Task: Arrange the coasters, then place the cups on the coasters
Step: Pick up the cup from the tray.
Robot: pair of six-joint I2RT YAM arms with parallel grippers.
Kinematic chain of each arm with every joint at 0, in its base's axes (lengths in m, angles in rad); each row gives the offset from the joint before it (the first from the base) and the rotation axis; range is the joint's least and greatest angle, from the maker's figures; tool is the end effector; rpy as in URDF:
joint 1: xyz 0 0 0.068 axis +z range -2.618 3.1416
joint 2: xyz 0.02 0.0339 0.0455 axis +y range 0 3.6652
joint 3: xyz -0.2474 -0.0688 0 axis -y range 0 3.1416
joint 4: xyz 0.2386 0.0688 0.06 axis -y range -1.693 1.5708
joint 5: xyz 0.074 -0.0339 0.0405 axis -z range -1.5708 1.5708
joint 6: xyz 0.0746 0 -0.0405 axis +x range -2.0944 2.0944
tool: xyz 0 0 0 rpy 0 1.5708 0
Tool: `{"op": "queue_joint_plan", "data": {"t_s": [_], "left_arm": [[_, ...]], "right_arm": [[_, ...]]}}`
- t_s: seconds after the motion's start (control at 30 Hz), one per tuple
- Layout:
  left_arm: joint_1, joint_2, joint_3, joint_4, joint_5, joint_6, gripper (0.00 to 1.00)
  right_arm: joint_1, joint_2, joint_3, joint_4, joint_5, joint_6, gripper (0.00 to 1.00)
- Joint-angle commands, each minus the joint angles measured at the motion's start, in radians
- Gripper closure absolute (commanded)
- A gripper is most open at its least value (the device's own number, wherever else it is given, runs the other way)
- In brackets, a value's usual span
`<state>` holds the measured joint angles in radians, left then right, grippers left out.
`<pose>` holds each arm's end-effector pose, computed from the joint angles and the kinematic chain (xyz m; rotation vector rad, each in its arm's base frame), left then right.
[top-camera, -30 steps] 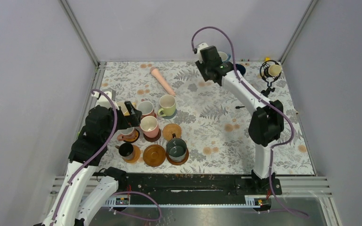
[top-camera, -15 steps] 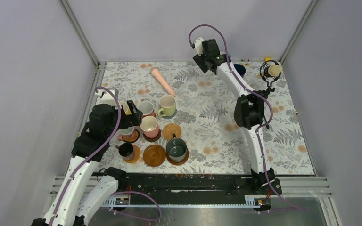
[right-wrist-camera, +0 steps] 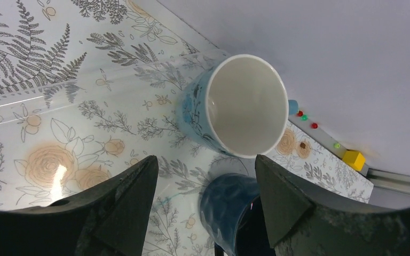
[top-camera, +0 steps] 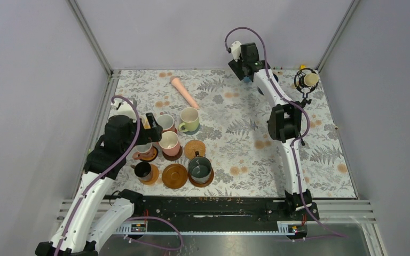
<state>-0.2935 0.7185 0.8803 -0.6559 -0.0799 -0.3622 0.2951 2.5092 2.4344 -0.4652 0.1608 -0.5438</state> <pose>0.1838 -0.0493 0.3036 -0.1210 2.0753 -0.3210 0.5666 0.1598 0.2258 -0.7739 1.9729 -0.3180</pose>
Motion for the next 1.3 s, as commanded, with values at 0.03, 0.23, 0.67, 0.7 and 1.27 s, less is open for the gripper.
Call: {"op": "queue_joint_plan", "data": {"t_s": [0.03, 0.23, 0.67, 0.7, 1.27], "left_arm": [[0.0, 0.018, 0.036, 0.027, -0.015, 0.012, 0.01], [0.0, 0.035, 0.034, 0.032, -0.002, 0.012, 0.01], [0.0, 0.044, 0.036, 0.033, 0.004, 0.013, 0.01], [0.0, 0.045, 0.036, 0.033, 0.003, 0.012, 0.01], [0.002, 0.056, 0.041, 0.033, -0.001, 0.012, 0.01]], "right_arm": [[0.003, 0.031, 0.048, 0.032, -0.059, -0.053, 0.25], [-0.008, 0.052, 0.052, 0.09, -0.088, -0.061, 0.25], [-0.011, 0.066, -0.004, 0.134, -0.114, -0.142, 0.25], [-0.014, 0.068, -0.002, 0.136, -0.114, -0.142, 0.25], [-0.023, 0.078, -0.025, 0.103, -0.158, -0.162, 0.29]]}}
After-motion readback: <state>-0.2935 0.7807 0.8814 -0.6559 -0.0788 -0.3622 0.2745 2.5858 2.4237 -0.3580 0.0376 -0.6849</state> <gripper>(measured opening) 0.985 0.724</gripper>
